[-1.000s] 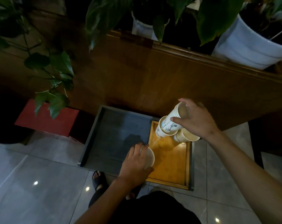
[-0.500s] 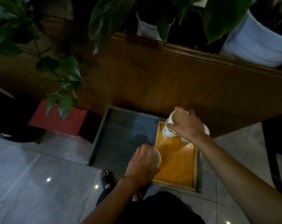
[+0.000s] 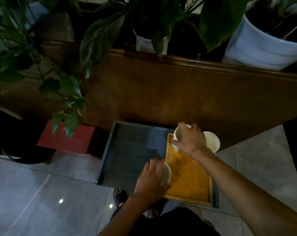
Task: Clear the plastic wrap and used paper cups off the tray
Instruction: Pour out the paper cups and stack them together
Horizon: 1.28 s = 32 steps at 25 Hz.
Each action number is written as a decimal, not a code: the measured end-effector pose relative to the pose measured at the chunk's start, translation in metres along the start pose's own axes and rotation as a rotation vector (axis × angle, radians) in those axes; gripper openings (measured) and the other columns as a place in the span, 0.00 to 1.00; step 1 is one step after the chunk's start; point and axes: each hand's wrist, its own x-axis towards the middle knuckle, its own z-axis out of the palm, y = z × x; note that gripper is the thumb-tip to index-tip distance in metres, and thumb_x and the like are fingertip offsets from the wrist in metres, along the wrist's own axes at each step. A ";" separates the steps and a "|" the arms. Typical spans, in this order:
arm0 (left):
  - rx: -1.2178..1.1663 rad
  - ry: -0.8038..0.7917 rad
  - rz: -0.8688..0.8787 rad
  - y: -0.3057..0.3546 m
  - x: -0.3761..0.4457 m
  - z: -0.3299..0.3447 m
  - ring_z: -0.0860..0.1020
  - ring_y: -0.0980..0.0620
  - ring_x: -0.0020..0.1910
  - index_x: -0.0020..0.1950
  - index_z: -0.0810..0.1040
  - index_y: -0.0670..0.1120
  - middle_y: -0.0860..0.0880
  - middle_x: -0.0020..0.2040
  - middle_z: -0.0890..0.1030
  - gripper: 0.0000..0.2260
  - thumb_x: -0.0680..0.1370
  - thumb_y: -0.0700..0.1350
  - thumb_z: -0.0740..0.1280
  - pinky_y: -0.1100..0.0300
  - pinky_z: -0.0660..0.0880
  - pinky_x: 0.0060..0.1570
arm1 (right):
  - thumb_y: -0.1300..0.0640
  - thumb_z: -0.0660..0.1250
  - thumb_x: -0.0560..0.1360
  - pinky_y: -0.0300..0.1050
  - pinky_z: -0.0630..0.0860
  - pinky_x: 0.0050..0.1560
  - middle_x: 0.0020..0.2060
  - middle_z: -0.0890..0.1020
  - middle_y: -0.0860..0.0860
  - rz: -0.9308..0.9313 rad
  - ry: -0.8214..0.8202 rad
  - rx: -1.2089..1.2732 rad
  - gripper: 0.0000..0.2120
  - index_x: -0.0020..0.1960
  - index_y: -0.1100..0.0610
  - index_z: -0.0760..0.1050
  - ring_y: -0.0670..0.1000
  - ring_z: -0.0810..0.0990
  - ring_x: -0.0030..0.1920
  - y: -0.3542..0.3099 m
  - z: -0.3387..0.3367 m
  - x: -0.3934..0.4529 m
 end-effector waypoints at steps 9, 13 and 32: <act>0.001 -0.001 -0.038 0.001 0.004 0.001 0.63 0.52 0.69 0.75 0.56 0.56 0.54 0.71 0.61 0.41 0.69 0.62 0.73 0.54 0.73 0.62 | 0.33 0.72 0.70 0.54 0.75 0.62 0.66 0.73 0.61 -0.014 0.060 -0.041 0.39 0.73 0.47 0.62 0.60 0.74 0.64 0.001 0.009 -0.005; 0.024 -0.013 -0.046 -0.001 0.003 -0.001 0.65 0.52 0.67 0.73 0.56 0.59 0.55 0.70 0.61 0.40 0.68 0.62 0.74 0.55 0.74 0.57 | 0.29 0.68 0.69 0.57 0.73 0.64 0.67 0.72 0.62 -0.033 0.060 -0.063 0.41 0.76 0.46 0.60 0.62 0.73 0.66 0.004 0.009 -0.006; 0.156 -0.052 0.049 0.004 0.005 -0.011 0.66 0.51 0.66 0.69 0.68 0.55 0.54 0.66 0.67 0.27 0.72 0.59 0.67 0.59 0.68 0.65 | 0.34 0.58 0.75 0.43 0.72 0.39 0.49 0.84 0.51 -0.161 -0.146 0.276 0.23 0.59 0.50 0.75 0.52 0.84 0.49 -0.013 0.016 -0.099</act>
